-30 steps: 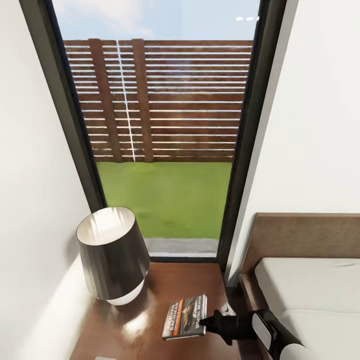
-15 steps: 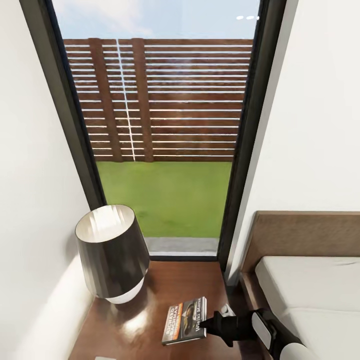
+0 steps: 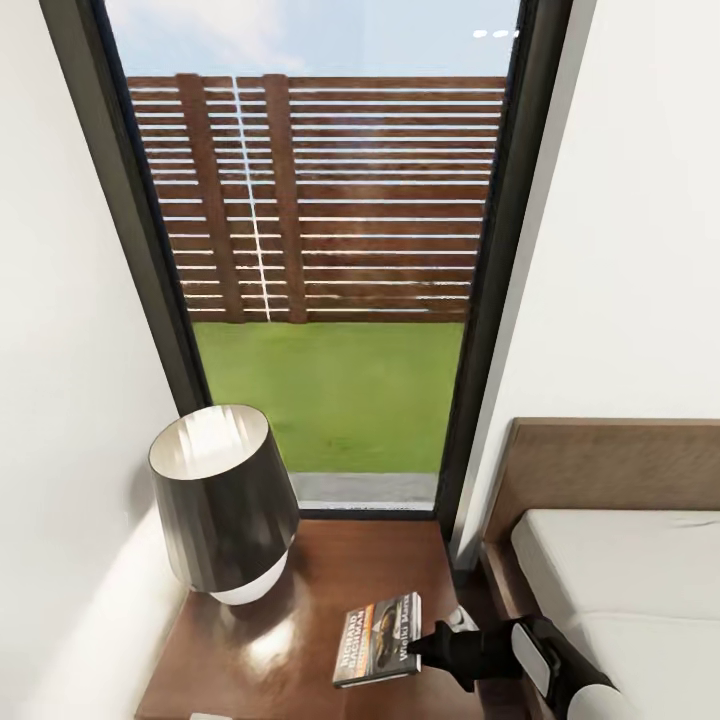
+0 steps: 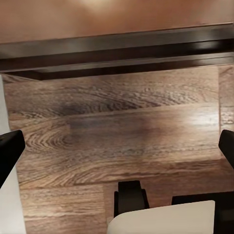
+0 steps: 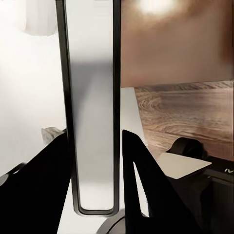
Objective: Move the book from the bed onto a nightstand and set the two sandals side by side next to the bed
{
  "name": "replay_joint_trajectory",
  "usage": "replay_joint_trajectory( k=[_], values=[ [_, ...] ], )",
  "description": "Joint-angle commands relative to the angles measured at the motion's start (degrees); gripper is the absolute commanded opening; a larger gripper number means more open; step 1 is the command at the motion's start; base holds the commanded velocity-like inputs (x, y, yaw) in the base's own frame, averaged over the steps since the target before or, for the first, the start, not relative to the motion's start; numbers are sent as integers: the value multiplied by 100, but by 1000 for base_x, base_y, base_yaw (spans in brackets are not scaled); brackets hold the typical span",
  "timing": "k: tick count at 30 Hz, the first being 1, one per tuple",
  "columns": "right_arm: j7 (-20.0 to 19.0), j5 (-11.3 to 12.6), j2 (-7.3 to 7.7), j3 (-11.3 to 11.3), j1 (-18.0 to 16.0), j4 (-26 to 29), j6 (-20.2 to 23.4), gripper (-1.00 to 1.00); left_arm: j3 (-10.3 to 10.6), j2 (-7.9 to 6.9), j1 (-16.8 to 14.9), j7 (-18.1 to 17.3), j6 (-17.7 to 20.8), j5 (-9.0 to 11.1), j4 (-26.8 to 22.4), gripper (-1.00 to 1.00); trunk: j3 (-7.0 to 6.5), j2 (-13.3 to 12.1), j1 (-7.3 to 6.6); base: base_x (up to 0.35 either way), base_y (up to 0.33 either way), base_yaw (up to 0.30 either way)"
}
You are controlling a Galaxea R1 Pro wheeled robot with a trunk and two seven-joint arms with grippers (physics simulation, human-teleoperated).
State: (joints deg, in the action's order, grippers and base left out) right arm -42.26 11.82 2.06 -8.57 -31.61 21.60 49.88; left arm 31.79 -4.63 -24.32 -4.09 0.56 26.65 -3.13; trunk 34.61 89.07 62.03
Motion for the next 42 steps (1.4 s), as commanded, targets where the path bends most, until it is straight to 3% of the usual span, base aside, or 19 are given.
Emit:
replay_joint_trajectory(
  k=[1,11,19,27,42],
  values=[
    [-19,-7,8,-31,-5,1,30,-100,46,-3,-3,-16,6,60,-3,100,5,3,-1,0,0,0],
    [-16,-5,38,-31,-15,-3,30,-100,46,-3,-3,-14,6,60,-3,100,185,404,219,0,0,0],
    [-10,-4,40,-30,-19,-6,31,-100,47,-3,-3,-14,6,60,-3,100,185,404,219,0,0,0],
    [4,-3,40,-30,-20,-6,31,-100,47,-3,-3,-13,6,60,-3,100,328,725,395,0,0,0],
    [-62,27,40,-37,-46,1,18,-100,47,-3,-3,-15,6,60,-3,100,328,725,395,0,0,0]
  ],
)
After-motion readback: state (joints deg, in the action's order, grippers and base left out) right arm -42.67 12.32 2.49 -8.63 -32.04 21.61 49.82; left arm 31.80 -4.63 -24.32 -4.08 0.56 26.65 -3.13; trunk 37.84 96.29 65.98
